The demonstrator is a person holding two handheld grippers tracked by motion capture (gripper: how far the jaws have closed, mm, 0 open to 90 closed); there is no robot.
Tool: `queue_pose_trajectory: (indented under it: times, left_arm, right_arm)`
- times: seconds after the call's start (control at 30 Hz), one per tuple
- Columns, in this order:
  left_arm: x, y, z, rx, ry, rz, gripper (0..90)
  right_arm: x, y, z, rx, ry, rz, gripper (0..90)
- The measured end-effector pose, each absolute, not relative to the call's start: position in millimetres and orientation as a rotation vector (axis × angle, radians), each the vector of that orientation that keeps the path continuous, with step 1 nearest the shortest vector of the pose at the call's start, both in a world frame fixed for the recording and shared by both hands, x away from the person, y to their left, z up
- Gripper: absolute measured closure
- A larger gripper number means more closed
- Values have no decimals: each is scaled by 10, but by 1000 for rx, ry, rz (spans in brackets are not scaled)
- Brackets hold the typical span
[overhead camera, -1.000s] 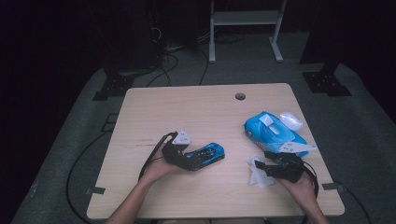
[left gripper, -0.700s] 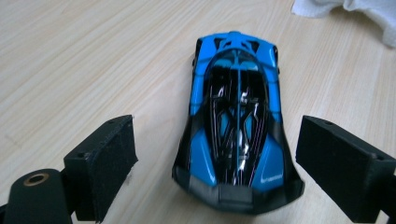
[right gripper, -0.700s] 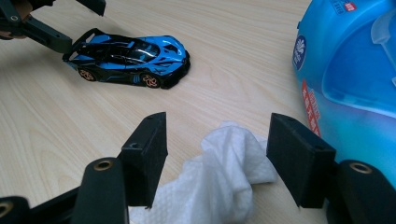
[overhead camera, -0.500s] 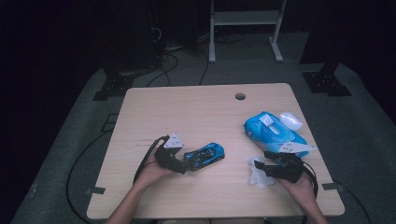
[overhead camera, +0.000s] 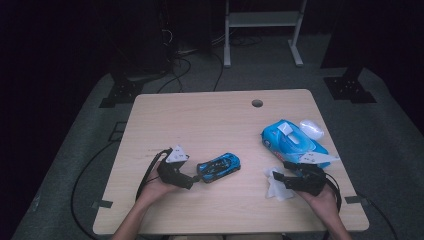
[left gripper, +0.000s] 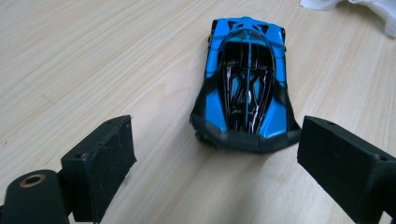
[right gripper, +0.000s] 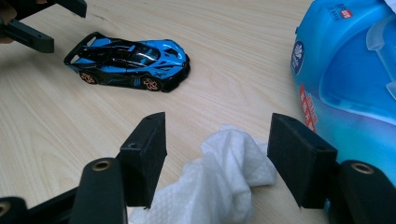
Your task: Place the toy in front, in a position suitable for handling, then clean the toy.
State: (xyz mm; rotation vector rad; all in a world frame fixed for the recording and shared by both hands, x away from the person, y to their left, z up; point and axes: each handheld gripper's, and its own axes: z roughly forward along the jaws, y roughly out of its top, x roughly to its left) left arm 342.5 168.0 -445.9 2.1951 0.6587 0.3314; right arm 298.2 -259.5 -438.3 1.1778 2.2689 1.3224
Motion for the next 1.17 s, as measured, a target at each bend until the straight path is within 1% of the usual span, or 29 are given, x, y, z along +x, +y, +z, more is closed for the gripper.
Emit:
queue_pose_trajectory:
  times: [0.27,0.6,0.83,1.17]
  left_arm:
    - [3364,1811,-4491,2168,684,349,97]
    - [3325,1839,-4523,2169,688,367,95]
    - [3279,1923,-4519,2177,710,410,95]
    - [3312,2039,-4518,2123,770,420,95]
  right_arm:
    - [2974,-2560,-4379,1157,2276,1321,362]
    - [2966,-2553,-4375,1158,2271,1325,360]
    - [2942,-2551,-4385,1151,2271,1328,354]
    - [2910,-2597,-4391,1144,2258,1343,348]
